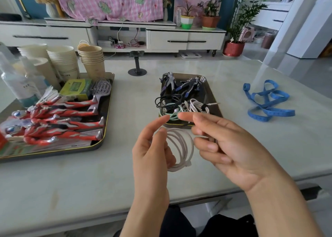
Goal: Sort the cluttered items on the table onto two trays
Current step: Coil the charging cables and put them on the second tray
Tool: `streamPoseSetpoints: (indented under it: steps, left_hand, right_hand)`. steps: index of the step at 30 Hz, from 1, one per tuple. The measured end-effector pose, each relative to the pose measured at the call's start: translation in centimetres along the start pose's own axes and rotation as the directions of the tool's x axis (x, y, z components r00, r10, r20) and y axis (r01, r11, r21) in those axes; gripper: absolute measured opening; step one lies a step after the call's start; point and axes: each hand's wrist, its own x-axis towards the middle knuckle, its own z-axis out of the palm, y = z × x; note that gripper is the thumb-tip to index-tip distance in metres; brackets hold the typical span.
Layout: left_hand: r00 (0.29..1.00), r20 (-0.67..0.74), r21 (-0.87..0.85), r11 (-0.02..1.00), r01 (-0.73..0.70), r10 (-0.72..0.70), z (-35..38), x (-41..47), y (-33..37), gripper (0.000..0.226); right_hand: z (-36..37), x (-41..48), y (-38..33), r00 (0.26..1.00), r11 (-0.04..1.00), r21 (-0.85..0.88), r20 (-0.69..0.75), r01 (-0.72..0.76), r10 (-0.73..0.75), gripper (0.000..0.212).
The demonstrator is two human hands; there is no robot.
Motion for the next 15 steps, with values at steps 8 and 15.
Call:
streamPoseSetpoints:
  steps: [8, 15]
  left_hand:
    - [1.0, 0.014, 0.011, 1.0, 0.003, -0.004, -0.3, -0.1, 0.1, 0.03]
    - [0.995, 0.054, 0.057, 0.995, -0.087, 0.084, -0.4, -0.1, 0.1, 0.029]
  right_hand:
    - [0.2, 0.4, 0.6, 0.986, 0.73, -0.664, 0.076, 0.163, -0.151, 0.015]
    - [0.1, 0.6, 1.4, 0.958, 0.547, -0.808, 0.071, 0.219, -0.278, 0.02]
